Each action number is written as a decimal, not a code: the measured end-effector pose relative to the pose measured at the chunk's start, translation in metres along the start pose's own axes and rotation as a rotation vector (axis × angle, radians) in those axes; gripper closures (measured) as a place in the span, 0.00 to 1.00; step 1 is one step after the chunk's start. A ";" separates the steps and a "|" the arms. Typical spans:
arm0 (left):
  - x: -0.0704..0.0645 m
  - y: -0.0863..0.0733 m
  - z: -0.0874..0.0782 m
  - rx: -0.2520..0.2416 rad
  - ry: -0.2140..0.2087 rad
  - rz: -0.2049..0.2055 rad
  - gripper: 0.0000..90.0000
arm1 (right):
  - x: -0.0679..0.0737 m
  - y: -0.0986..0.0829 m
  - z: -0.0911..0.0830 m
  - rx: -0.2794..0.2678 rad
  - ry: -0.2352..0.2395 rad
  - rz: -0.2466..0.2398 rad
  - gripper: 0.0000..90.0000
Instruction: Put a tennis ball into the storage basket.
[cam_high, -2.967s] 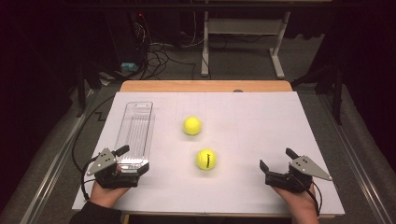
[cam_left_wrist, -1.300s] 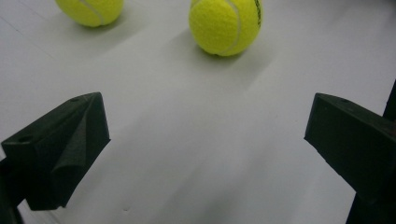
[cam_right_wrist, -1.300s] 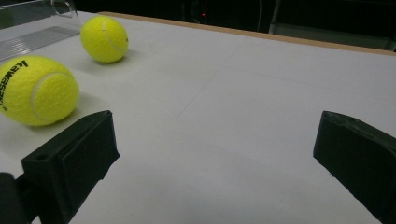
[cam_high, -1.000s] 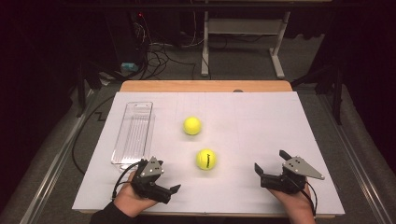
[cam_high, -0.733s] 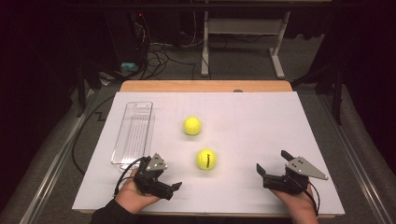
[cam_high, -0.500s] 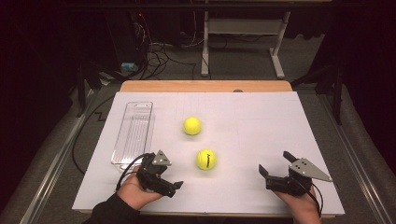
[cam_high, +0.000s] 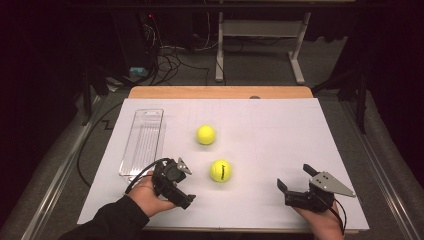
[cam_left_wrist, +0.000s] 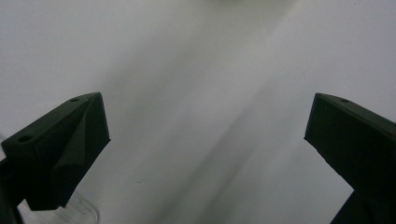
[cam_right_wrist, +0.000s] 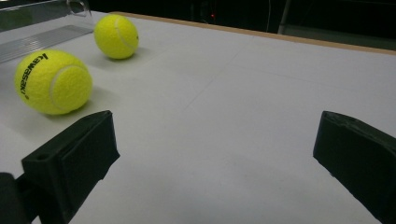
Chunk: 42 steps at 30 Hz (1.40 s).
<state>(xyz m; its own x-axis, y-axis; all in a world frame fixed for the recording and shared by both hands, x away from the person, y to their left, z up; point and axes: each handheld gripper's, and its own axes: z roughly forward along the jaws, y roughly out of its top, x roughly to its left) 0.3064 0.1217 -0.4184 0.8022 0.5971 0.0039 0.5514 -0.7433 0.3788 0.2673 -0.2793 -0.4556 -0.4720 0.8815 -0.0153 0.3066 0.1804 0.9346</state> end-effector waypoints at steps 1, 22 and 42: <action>0.000 0.001 0.000 0.013 -0.002 0.003 0.01 | 0.000 0.000 0.000 0.000 0.002 -0.001 0.00; 0.005 0.034 0.001 0.197 -0.072 0.079 0.01 | 0.003 -0.002 0.002 0.014 0.019 -0.008 0.00; -0.002 0.084 0.003 0.227 -0.101 0.142 0.01 | 0.002 -0.003 0.002 0.014 0.019 -0.005 0.00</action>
<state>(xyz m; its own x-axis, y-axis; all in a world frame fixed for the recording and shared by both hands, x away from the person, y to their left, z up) 0.3516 0.0574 -0.3895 0.8875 0.4575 -0.0546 0.4600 -0.8727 0.1637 0.2670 -0.2774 -0.4594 -0.4895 0.8719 -0.0129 0.3154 0.1908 0.9296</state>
